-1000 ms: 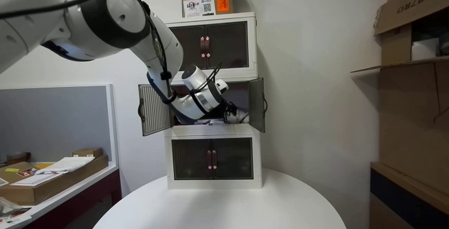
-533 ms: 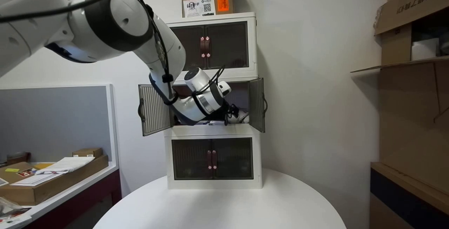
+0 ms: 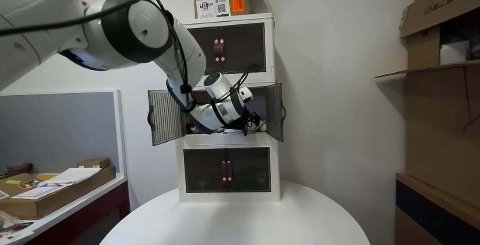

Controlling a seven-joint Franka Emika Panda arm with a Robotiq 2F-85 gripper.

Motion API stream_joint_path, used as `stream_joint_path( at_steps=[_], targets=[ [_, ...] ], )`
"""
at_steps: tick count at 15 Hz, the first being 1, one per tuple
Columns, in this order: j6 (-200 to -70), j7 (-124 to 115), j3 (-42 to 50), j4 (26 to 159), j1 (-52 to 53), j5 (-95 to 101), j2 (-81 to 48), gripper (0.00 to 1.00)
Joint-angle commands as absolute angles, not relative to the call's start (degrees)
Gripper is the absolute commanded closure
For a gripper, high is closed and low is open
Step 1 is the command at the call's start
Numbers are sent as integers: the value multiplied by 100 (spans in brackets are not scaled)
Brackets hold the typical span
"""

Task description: Remove the towel from the drawer

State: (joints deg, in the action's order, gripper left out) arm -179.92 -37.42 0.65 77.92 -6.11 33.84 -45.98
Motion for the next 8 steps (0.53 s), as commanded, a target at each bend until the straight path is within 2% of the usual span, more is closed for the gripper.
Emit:
stream_joint_path(
  at_steps=[1,2,3,6,7,8],
  targets=[
    [-18008,-3507,-298,7494,-925,3318,-4844,0],
    [-17998,-3468,-388,7492,-1001,3328,-4862,0],
    [-18125,-2628,-161,7611,-794,2315,-4863,0],
    [-17851,-1757,-213,7292,-662,1356,-5015,0],
    [-17827,-1526,-216,7234,-619,1130,-5042,23],
    [-17807,-1347,-196,7179,-551,954,-5054,26]
  ],
)
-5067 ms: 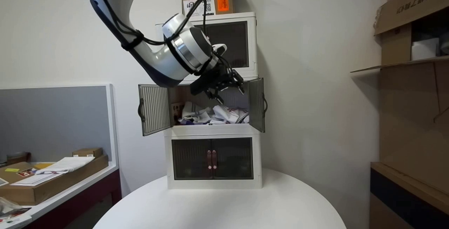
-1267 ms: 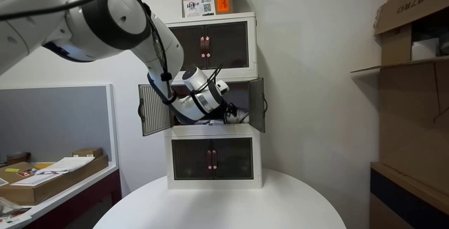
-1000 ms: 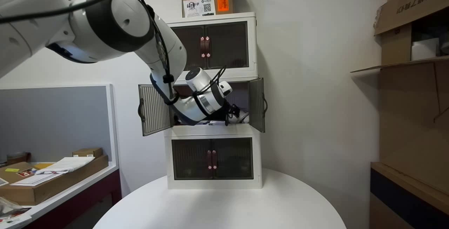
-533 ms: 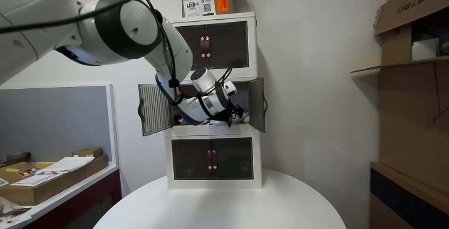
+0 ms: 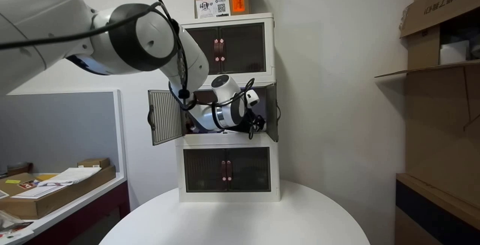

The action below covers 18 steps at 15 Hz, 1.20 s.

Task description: Remove the towel from the drawer

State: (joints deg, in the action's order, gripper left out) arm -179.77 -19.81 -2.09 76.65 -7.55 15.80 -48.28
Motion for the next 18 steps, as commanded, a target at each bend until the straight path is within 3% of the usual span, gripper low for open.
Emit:
stream_joint_path(
  at_steps=[1,8,10,14,18],
  targets=[
    [-17781,-1172,-204,7094,-498,814,-5074,34],
    [-17638,-635,-115,6710,-124,386,-5143,88],
    [-17890,-495,-233,7086,-318,356,-5010,99],
    [-17924,-334,-318,7318,-401,326,-4857,99],
    [-17836,70,-1396,8103,-1125,564,-4355,99]
  ],
)
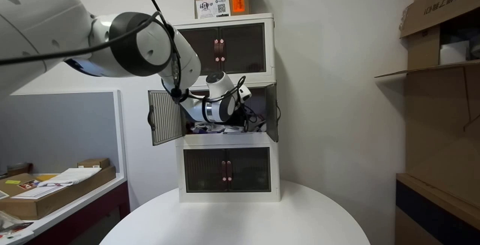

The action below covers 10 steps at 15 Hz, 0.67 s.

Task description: Remove the towel from the drawer

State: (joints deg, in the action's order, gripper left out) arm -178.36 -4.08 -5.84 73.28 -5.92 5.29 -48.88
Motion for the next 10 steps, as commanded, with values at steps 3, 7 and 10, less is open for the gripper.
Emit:
stream_joint_path(
  at_steps=[3,7,10],
  targets=[
    [-17894,679,-2560,8974,-1959,581,-3843,99],
    [-17849,1182,-3887,9976,-3138,489,-3225,99],
    [-17602,1463,-4814,10574,-4090,456,-2887,99]
  ],
)
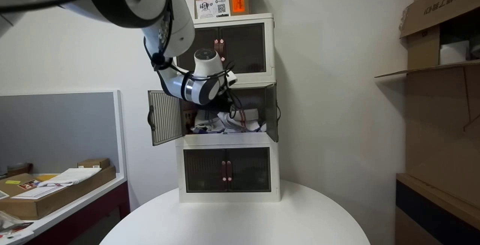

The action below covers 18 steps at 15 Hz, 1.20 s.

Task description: Remove the towel from the drawer

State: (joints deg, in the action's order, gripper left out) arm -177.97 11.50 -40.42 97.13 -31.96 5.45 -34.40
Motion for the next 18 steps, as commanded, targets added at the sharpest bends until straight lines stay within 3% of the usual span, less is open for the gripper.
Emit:
stream_joint_path(
  at_steps=[1,7,18],
  targets=[
    [-17424,1578,-5140,10767,-4457,442,-2779,99],
    [-16204,2441,-6626,11892,-6480,429,-1929,99],
    [-16247,3041,-9874,12838,-10687,170,-1429,99]
  ],
)
